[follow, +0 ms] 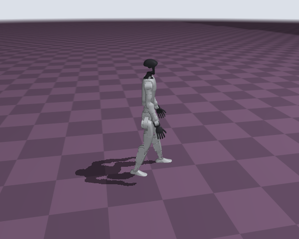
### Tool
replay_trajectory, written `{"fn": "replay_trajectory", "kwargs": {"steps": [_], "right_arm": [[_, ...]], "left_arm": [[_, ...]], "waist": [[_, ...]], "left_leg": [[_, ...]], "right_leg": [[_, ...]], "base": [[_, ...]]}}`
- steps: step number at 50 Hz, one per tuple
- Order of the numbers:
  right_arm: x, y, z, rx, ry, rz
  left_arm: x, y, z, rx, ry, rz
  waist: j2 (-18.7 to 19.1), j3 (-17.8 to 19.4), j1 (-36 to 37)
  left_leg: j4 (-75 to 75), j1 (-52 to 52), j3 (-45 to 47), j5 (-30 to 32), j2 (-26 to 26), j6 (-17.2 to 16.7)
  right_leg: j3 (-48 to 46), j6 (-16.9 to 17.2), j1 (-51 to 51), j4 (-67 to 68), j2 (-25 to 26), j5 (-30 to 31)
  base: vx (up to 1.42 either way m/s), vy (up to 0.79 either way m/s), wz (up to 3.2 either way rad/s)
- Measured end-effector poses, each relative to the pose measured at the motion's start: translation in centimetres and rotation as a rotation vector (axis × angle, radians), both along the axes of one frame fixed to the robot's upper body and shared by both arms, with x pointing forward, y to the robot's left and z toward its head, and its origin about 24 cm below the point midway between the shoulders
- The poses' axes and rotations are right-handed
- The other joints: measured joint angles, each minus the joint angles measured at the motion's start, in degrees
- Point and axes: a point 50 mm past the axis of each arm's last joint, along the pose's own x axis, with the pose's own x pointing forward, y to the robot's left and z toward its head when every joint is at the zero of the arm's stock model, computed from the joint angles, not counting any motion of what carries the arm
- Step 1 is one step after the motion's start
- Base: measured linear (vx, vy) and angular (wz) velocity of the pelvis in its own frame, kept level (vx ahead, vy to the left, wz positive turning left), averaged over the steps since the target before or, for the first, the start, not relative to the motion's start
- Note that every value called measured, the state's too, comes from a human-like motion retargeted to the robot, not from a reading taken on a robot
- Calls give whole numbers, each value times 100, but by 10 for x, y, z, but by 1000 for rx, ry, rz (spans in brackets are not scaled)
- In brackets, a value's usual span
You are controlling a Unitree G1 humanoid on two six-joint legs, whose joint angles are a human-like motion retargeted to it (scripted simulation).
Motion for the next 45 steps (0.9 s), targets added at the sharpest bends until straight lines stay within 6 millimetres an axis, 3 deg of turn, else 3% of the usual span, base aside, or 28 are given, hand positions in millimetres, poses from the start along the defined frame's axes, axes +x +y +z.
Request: {"fn": "replay_trajectory", "kwargs": {"steps": [8, 13, 18, 22, 26, 32, 37, 40, 45], "right_arm": [[-73, -38, -6, 1, 37, -450], [-121, -44, -9, -6, 208, -423], [-163, -40, -11, 3, 371, -367], [-179, -34, -11, 35, 428, -345], [-176, -31, -12, 67, 406, -330], [-160, -26, -14, 72, 336, -357], [-133, -21, -17, 29, 342, -255], [-107, -15, -18, 19, 314, -187], [-44, -4, -13, -35, 198, -114]], "left_arm": [[-61, 15, -7, 13, 49, 258], [-99, 10, -14, -23, 147, 344], [-134, 1, -20, -35, 300, 258], [-154, -6, -22, -56, 395, 192], [-161, -8, -21, -76, 403, 215], [-148, -2, -19, -51, 304, 267], [-115, -1, -16, -27, 202, 215], [-79, 0, -11, -6, 119, 133], [12, 10, 13, 96, -99, 124]], "waist": [[-84, 477, 166], [-96, 810, 227], [-132, 1065, 253], [-173, 1254, 241], [-254, 1393, 249], [-495, 1447, 246], [-780, 1542, 49], [-977, 1738, -126], [-1171, 2272, -451]], "left_leg": [[10, -160, -35, 75, 3, -28], [62, -277, -123, 119, -3, -19], [209, -494, -263, 116, -63, 10], [438, -709, -346, 34, -124, 21], [695, -896, -330, -111, -179, 57], [1002, -1122, -169, -273, -257, 59], [1737, -1567, 117, -373, -355, 274], [3049, -2182, 189, -843, -464, 552], [5858, -3408, 408, -1730, -458, 894]], "right_leg": [[-26, -8, -155, 46, 11, -19], [-105, -29, -212, 63, 25, 6], [-236, -7, -253, -14, 5, 53], [-311, 8, -303, -45, -43, 73], [-304, 30, -376, -43, -124, 78], [-198, 46, -558, 54, -293, 65], [113, -279, -1208, 1186, -596, -288], [747, -544, -1969, 2841, -813, -771], [2202, -452, -3019, 5884, -583, -1556]], "base": [[0, 0, 0], [-1, 0, 4], [-2, 1, 23], [0, 1, 11], [5, 6, -2], [11, 9, -16], [8, 11, -14], [0, 11, 14], [-6, 6, 43]]}}
